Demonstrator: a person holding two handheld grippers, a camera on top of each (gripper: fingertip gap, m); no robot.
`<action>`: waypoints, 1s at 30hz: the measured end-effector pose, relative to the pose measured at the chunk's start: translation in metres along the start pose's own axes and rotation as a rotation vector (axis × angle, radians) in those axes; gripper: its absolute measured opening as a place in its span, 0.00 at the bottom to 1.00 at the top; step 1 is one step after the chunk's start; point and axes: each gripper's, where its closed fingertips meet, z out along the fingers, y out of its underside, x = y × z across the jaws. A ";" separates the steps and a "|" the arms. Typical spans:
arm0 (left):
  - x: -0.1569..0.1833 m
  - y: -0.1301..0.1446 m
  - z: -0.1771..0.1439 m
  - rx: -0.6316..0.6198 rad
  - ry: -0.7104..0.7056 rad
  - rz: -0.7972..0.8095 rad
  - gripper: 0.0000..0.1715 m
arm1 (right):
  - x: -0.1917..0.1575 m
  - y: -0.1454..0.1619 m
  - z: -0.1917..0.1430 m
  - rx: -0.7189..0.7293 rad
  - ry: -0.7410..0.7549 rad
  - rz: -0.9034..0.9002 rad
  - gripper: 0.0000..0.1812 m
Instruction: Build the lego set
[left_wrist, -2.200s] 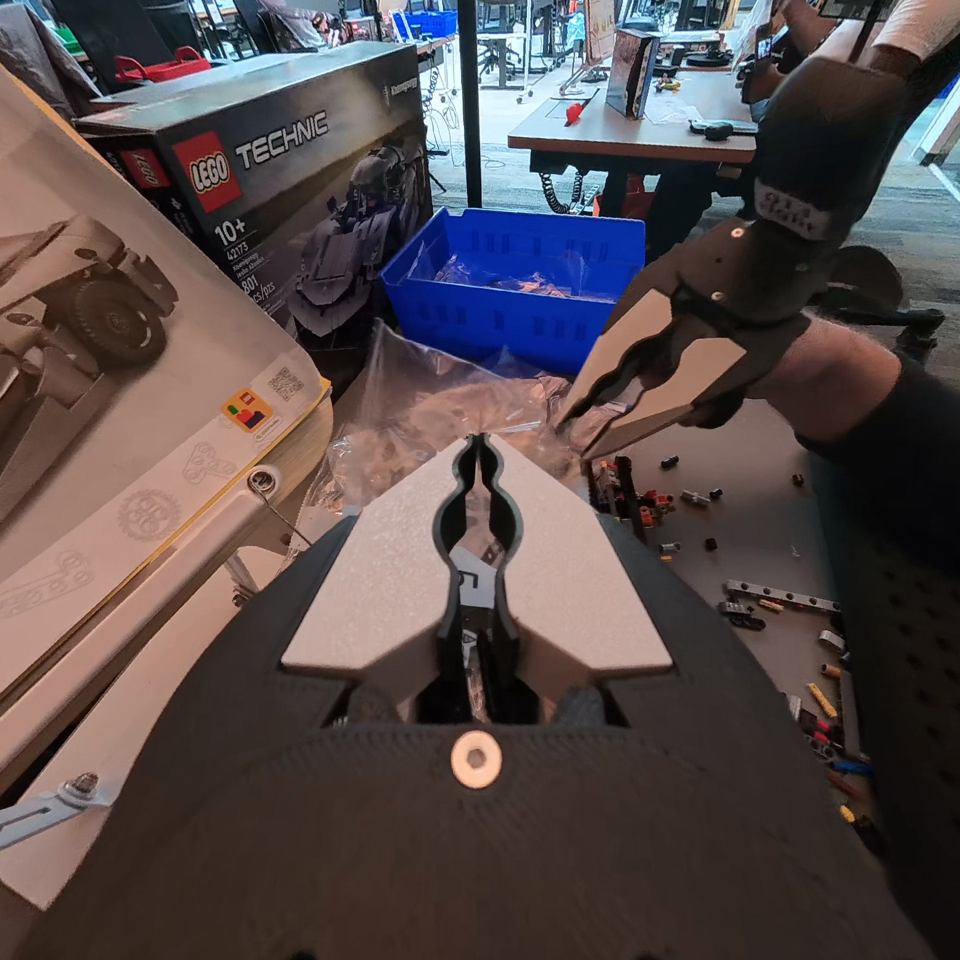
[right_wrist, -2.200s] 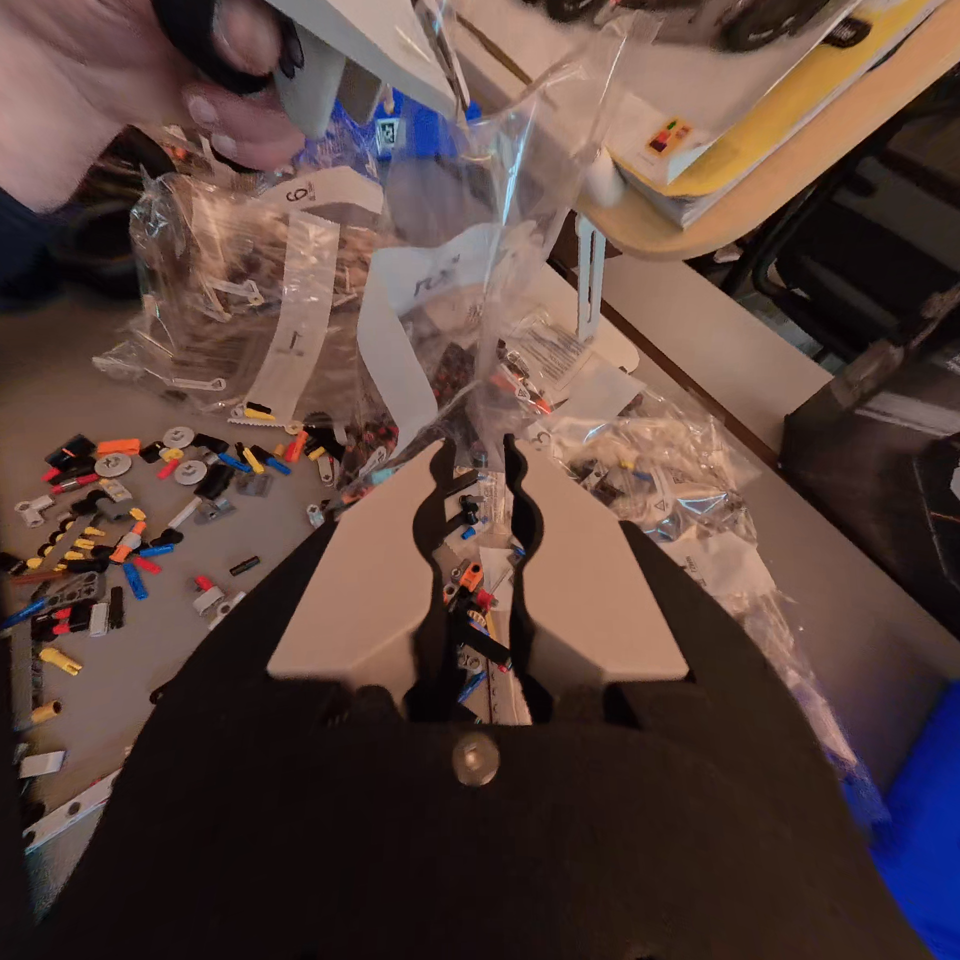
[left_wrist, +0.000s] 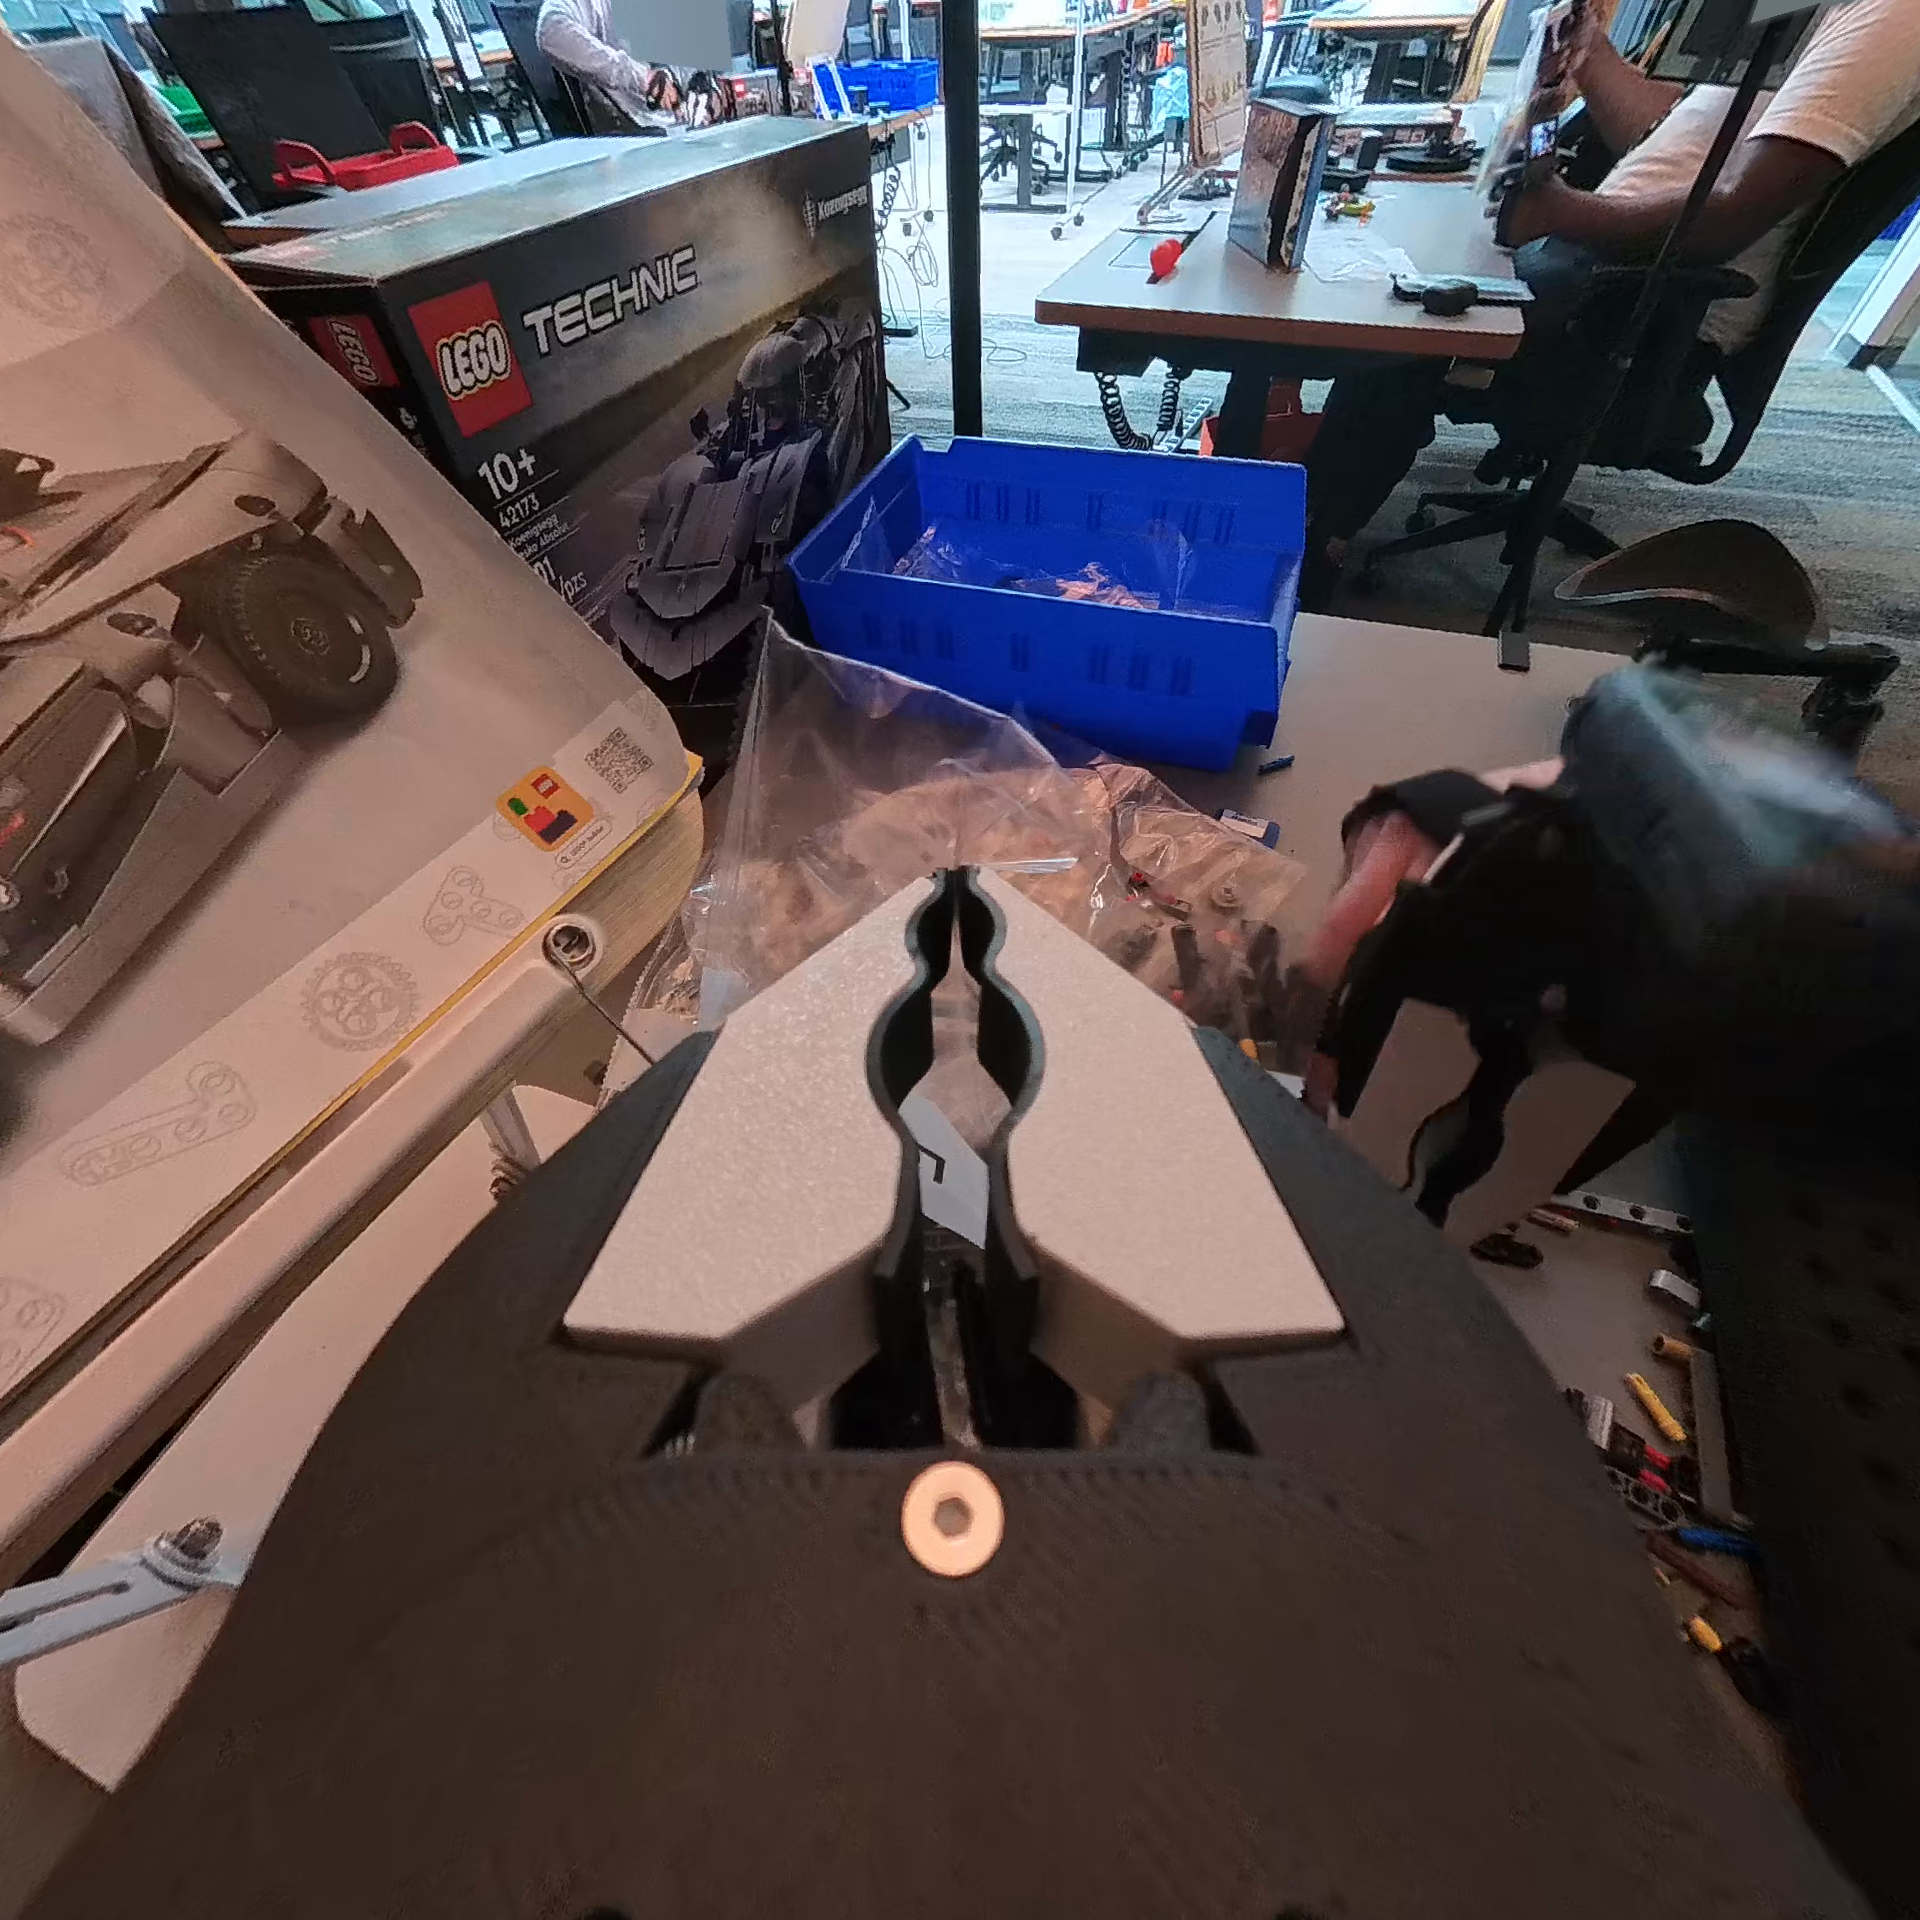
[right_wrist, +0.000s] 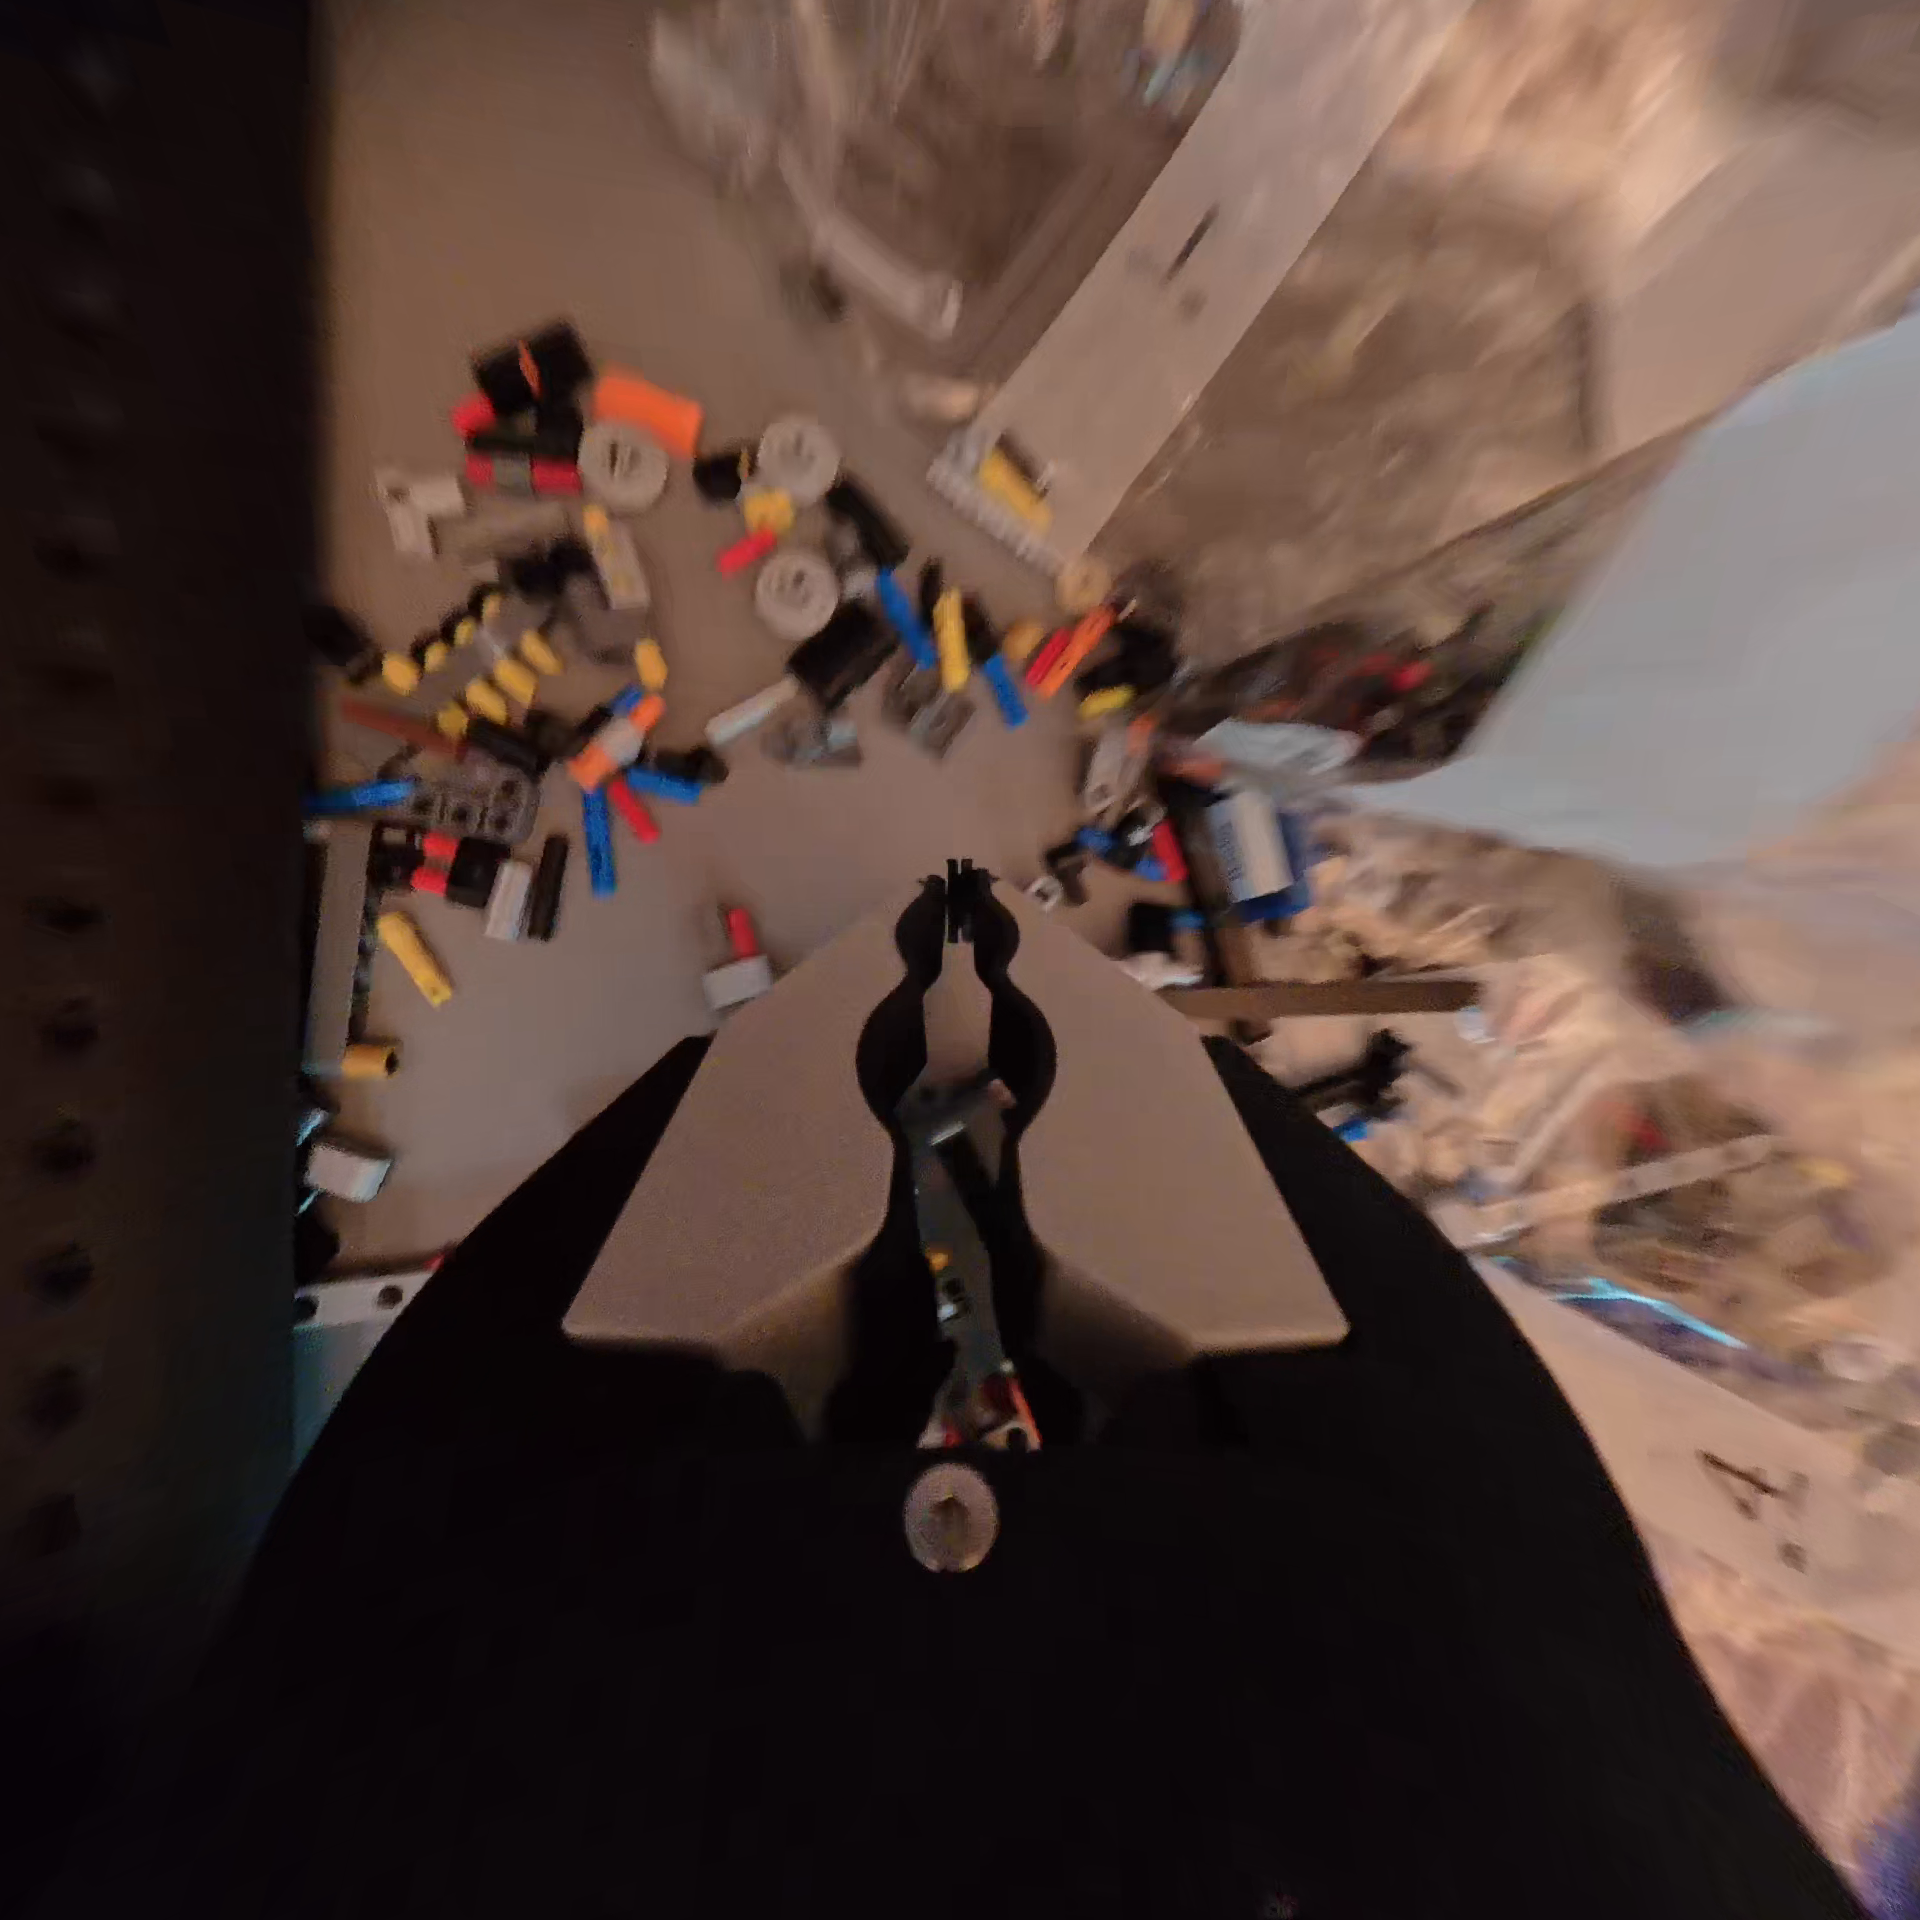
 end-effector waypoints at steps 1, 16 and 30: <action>0.001 0.000 0.001 -0.003 0.004 0.001 0.00 | 0.009 -0.013 -0.011 0.070 0.058 -0.006 0.01; 0.017 0.004 0.013 -0.043 0.061 0.021 0.00 | 0.087 -0.066 -0.105 0.517 0.554 0.098 0.01; 0.028 0.006 0.018 -0.060 0.100 0.040 0.00 | 0.096 -0.061 -0.099 0.505 0.558 0.157 0.01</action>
